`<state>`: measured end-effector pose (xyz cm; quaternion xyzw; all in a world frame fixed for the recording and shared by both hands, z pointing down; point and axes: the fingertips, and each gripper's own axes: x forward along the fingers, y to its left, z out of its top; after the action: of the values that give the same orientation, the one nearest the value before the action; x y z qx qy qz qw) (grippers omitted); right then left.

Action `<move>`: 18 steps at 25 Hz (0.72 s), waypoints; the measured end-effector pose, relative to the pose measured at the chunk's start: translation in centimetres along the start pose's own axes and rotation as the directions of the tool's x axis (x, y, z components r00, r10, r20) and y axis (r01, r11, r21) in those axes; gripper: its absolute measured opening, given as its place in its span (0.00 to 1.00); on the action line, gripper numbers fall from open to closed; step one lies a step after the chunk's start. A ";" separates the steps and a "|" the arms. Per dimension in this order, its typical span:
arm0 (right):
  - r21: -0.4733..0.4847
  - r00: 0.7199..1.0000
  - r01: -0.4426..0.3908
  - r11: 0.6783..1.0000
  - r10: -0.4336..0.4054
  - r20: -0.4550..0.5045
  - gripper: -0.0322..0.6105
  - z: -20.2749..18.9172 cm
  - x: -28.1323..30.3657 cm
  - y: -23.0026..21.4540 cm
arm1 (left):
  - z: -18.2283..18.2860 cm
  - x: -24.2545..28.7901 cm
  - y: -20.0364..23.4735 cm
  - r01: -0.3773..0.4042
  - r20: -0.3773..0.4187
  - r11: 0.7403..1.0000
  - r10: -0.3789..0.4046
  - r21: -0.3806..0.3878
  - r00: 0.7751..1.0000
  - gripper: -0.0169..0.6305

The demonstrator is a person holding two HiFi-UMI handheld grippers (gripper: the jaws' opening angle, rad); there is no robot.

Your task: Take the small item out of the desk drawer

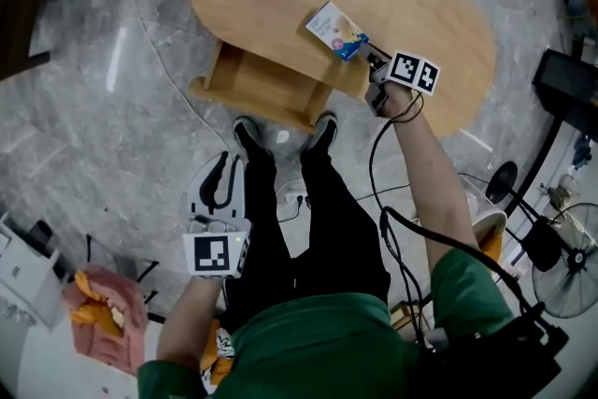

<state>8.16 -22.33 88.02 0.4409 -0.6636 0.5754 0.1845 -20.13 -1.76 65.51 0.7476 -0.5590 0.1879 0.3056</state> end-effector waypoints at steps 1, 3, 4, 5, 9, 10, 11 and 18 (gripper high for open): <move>0.008 1.000 0.001 1.000 -0.001 -0.003 0.15 0.4 0.1 -0.4 | 0.0 0.2 -0.3 0.000 -0.002 1.000 0.000 0.000 1.000 0.15; 0.032 1.000 0.003 0.999 -0.003 -0.011 0.15 0.7 0.3 -1.1 | 0.0 0.5 -0.9 0.001 -0.001 1.000 -0.001 0.000 1.000 0.15; 0.044 1.000 0.007 0.999 -0.006 -0.014 0.16 0.6 0.3 -1.4 | -0.1 0.4 -1.1 0.002 0.003 1.000 -0.002 0.003 1.000 0.15; 0.052 1.000 0.012 0.999 -0.011 -0.015 0.16 0.4 0.2 -1.5 | -0.3 0.1 -1.3 0.003 0.008 1.000 -0.003 0.003 1.000 0.15; 0.054 0.999 0.028 0.998 -0.029 0.015 0.19 -0.5 -0.3 -1.6 | -0.9 -1.1 -1.8 0.004 0.014 1.000 -0.004 -0.003 1.000 0.15; 0.050 0.999 0.037 0.998 -0.038 0.018 0.28 -0.3 -0.1 -1.9 | -0.9 -0.7 -1.9 0.004 0.008 1.000 -0.004 -0.007 1.000 0.15; 0.049 0.999 0.047 0.998 -0.048 0.019 0.40 -0.1 0.2 -2.4 | -0.8 -0.1 -2.1 0.004 -0.001 1.000 -0.004 -0.010 1.000 0.15; 0.050 0.995 0.052 0.997 -0.056 0.086 0.49 2.0 -2.1 -2.6 | 0.6 1.2 -3.8 0.008 0.003 1.000 -0.008 0.008 1.000 0.15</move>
<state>11.93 -23.23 87.45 0.4878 -0.6450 0.5660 0.1602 -16.21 -2.35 64.91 0.7513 -0.5556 0.1879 0.3025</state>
